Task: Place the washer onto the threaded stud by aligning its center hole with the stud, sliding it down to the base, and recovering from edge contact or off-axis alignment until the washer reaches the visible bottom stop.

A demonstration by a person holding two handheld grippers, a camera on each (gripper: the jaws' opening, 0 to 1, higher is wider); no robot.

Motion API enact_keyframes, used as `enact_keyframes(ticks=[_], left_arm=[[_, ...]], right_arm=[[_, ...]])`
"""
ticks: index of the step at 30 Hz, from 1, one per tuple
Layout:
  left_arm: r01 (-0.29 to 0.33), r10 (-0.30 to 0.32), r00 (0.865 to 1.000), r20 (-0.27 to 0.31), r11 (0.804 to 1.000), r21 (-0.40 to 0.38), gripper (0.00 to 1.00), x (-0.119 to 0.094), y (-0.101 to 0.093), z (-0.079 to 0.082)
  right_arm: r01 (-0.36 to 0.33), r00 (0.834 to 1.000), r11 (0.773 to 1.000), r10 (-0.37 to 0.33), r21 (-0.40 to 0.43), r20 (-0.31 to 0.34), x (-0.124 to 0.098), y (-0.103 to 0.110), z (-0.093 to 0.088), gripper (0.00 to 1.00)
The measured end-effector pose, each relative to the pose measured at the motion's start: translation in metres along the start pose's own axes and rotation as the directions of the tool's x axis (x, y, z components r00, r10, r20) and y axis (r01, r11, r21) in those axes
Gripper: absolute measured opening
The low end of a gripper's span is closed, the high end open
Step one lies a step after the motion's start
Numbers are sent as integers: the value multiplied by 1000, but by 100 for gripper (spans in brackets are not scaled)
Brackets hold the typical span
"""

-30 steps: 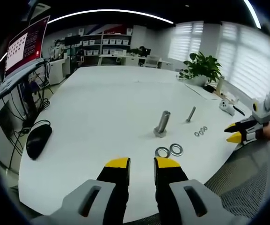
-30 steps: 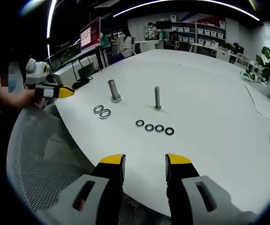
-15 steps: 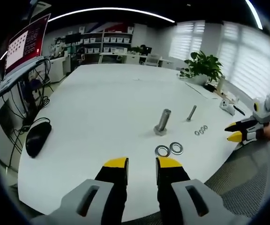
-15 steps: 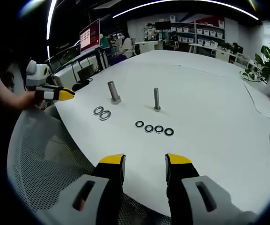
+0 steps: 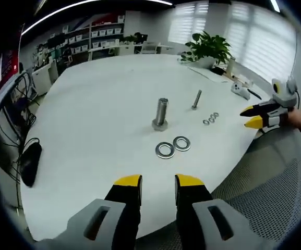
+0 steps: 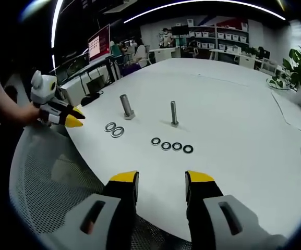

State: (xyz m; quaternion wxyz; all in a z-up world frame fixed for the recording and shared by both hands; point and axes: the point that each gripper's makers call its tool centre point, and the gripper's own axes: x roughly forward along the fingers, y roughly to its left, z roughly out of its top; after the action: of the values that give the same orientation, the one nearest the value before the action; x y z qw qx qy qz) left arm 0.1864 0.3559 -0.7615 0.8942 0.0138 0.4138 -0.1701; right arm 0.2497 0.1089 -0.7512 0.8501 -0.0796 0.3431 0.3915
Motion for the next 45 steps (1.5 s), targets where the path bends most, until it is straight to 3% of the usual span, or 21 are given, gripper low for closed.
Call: enact_keyframes(ticks=[2,10,13,21,29,34,39,43,45], left_arm=[[8,-7,999,-35,1000,28,23,2,0,-3],[31,-29,997,-70,999,28,27,18,5,21],[37,-28,994,-107,996,82,27,25,4,26],[74,-51,984,-169,989,131,29,45,-2,34],[119,-47,958,-282,963,243,31,59,-8,28],[135,-49,953,-299,951,278,30,66,-11,31],[166,-42,940,-339,924,345,28,73,-14,32],[182,-33,925,-379,913,365,27,74,-12,26],[184,-34,927,-373,908,376,25,74,-10,29]], right_arm=[[2,1000,1000,-2,3,5,0,-1,0,39],[-2,1000,1000,2,10,7,0,0,1,39],[0,1000,1000,0,12,6,-1,0,1,39],[3,1000,1000,-3,16,16,-2,0,3,39],[9,1000,999,-10,31,28,-3,-1,5,39],[9,999,1000,-10,29,37,-4,-1,6,39],[12,999,999,-13,31,38,-3,-1,6,39],[15,999,999,-16,36,43,-4,-2,7,39],[18,999,999,-20,37,46,-4,-3,7,39]])
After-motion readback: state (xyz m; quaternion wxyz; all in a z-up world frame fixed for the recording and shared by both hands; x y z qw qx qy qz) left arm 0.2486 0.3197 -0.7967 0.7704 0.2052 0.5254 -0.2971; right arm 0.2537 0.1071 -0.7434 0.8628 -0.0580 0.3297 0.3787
